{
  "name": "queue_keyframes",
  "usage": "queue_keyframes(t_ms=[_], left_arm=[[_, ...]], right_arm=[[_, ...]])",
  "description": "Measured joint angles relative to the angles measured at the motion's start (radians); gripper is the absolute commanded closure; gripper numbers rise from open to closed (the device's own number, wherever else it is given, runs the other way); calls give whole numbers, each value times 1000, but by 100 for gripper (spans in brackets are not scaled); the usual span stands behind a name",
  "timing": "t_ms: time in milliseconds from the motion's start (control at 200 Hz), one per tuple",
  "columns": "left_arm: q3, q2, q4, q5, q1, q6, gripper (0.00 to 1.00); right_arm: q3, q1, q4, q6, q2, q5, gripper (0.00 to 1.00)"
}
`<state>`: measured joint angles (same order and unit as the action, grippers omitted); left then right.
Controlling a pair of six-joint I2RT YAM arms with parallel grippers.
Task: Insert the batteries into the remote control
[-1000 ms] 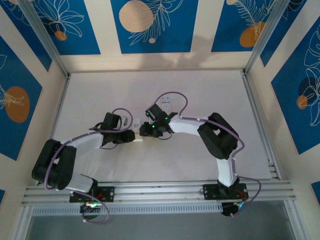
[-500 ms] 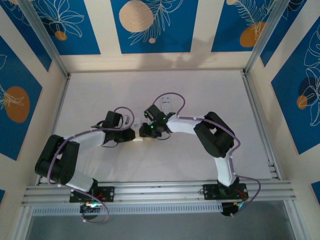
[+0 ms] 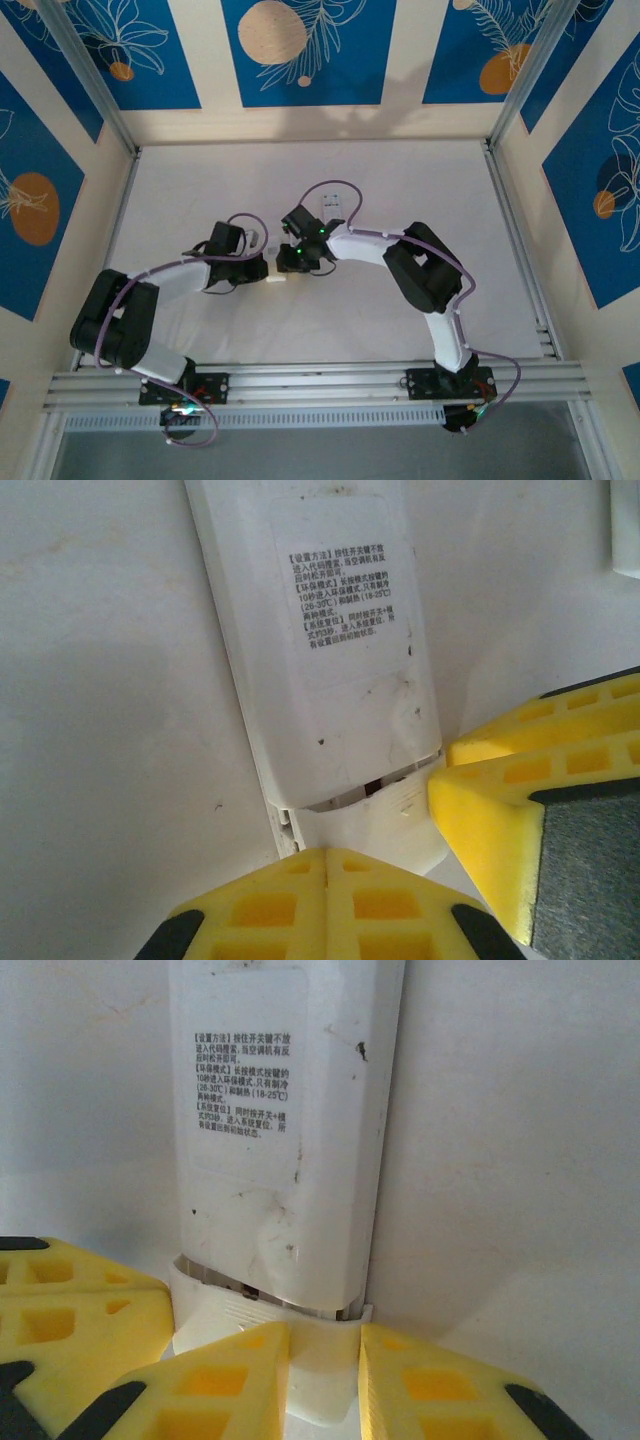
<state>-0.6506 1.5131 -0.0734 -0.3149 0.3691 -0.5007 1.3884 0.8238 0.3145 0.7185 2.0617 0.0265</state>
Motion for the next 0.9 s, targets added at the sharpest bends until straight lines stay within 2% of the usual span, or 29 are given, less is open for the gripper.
queue_keyframes(t_ms=[305,485,690,800,900], left_arm=[[19,-2,32,5,0,-29,95],[13,0,23,25,6,-70,91],[3,-22,-16,135,52,-119,85],[24,-34,-4,179,58,-149,79],[42,-13,9,236,58,-182,79]], right_arm=[[58,2,69,-29,27,3,76],[119,8,145,-58,56,-8,76],[142,31,172,-103,63,-61,75],[142,31,168,-109,63,-55,75],[141,25,157,-101,63,-26,75]])
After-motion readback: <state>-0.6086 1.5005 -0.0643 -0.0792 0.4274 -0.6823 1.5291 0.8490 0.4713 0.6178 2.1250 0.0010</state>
